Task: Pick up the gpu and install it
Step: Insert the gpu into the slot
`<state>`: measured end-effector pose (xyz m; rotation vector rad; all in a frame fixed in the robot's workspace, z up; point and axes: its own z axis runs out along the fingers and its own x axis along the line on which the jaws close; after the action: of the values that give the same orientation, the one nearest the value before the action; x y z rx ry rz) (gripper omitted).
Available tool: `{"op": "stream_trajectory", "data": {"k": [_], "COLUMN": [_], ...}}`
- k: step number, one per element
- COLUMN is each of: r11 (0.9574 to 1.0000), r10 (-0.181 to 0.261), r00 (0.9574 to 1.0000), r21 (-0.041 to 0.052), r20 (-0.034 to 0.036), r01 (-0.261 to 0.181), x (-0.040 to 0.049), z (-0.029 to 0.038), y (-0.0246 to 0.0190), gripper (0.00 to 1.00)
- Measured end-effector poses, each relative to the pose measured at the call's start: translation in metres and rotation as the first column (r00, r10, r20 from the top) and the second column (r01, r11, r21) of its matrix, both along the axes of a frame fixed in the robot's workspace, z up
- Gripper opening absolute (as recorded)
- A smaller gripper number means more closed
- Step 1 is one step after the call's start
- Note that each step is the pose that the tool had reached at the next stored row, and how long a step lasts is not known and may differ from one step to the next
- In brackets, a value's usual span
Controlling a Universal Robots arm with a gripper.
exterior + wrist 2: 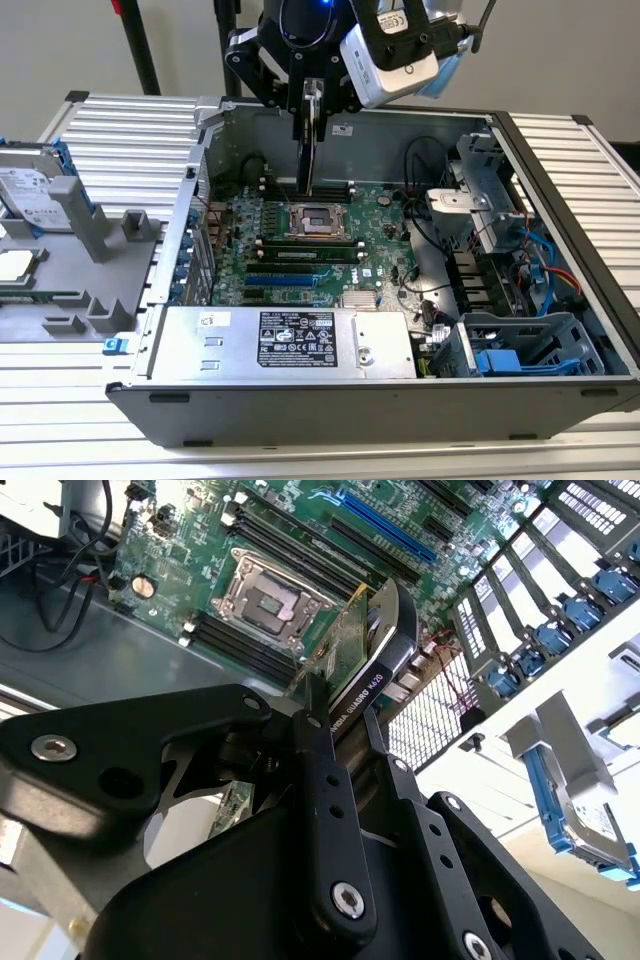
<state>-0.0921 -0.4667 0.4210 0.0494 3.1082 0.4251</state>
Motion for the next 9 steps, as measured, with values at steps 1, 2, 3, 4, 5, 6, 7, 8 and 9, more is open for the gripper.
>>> {"op": "stream_trajectory", "data": {"k": [1, 2, 3, 4, 5, 6, 7, 8, 9], "r11": [1.0, 1.0, 1.0, 1.0, 1.0, 1.0, 1.0, 1.0, 1.0], "r10": [0.0, 0.0, 0.0, 0.0, 0.0, 0.0, 0.0, 0.0, 0.0], "r00": [1.0, 1.0, 1.0, 1.0, 1.0, 1.0, 1.0, 1.0, 1.0], "r21": [0.0, -0.0001, -0.0001, -0.0001, 0.0, 0.0001, 0.0001, 0.0001, 0.0001], "r20": [0.0, -0.0001, -0.0001, -0.0001, 0.0, 0.0001, 0.0, 0.0, 0.0], "r01": [0.0, 0.0, 0.0, 0.0, 0.0, 0.0, 0.0, 0.0, 0.0], "x": [0.0001, 0.0002, 0.0002, 0.0002, 0.0002, 0.0002, 0.0002, 0.0002, 0.0002], "z": [0.0, 0.0001, 0.0001, 0.0001, 0.0, 0.0, 0.0, 0.0, 0.0], "y": [0.0, 0.0, 0.0, 0.0, 0.0, 0.0, 0.0, 0.0, 0.0], "gripper": [0.0, 0.0, 0.0, 0.0, 0.0, 0.0, 0.0, 0.0, 0.0]}}
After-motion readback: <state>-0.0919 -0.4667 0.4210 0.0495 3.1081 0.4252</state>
